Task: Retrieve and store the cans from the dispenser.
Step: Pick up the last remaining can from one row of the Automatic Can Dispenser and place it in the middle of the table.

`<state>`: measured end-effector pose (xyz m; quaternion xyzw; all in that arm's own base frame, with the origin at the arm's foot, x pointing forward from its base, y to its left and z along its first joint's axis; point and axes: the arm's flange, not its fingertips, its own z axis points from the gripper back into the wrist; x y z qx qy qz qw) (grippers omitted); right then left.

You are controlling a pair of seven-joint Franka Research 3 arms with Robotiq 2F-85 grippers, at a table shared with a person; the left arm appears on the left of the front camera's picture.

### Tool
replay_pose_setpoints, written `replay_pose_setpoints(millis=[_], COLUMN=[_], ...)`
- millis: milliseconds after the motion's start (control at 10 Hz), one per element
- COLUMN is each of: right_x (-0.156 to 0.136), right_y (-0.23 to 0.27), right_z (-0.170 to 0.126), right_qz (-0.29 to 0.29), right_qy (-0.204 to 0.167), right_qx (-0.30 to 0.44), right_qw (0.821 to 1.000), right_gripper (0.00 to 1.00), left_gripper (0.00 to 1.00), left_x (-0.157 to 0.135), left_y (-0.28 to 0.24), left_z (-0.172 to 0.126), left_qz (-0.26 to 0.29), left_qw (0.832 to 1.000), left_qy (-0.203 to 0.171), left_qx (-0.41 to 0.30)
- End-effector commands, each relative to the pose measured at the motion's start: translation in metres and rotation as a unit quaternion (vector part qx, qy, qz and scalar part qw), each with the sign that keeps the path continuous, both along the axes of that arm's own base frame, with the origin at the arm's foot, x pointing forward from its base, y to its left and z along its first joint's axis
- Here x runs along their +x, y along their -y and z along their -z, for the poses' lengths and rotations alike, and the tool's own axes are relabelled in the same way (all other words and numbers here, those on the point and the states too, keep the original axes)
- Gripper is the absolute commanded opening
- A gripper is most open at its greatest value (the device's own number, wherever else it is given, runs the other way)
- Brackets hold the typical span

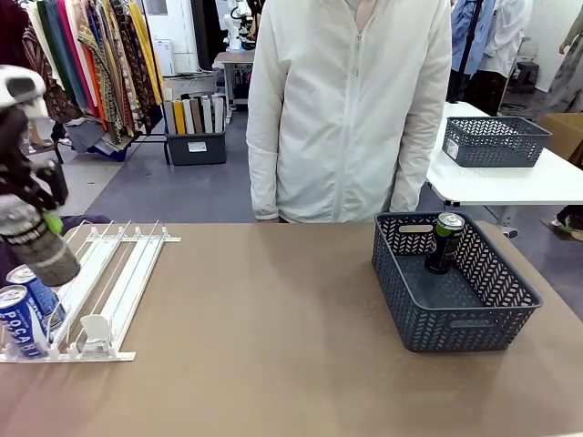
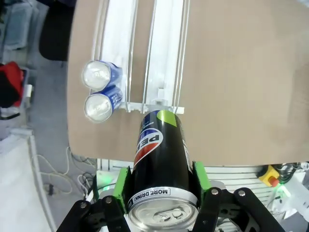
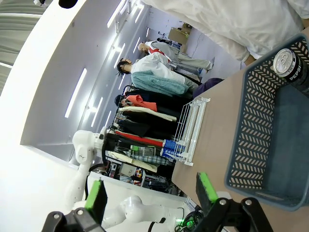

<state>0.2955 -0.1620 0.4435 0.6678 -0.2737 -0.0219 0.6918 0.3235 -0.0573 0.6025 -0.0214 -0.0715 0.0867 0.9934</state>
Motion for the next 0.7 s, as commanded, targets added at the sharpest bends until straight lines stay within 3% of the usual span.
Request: replay_pose_setpoints(millis=[0, 100, 200, 600], right_x=[0.0008, 0.0008, 0.0008, 0.0008], right_y=[0.0008, 0.0008, 0.0008, 0.0008], right_z=[-0.0046, -0.0046, -0.0046, -0.0046], right_qz=[0.002, 0.002, 0.002, 0.002], right_qy=[0.003, 0.003, 0.003, 0.003], right_qx=[0.006, 0.006, 0.006, 0.006], right_qw=[1.0, 1.0, 1.0, 1.0], right_gripper=[1.0, 1.0, 1.0, 1.0], left_gripper=[0.0, 0.0, 0.0, 0.0], left_x=[0.0062, 0.0051, -0.0023, -0.0005], left_y=[-0.0057, -0.0116, -0.0026, -0.0026], left_z=[-0.0022, -0.001, -0.0094, -0.0048], left_qz=[-0.01, -0.006, -0.003, -0.004], left_qw=[1.0, 0.999, 1.0, 1.0], left_qy=[0.005, 0.001, 0.006, 0.0], left_qx=[-0.019, -0.043, -0.003, -0.01])
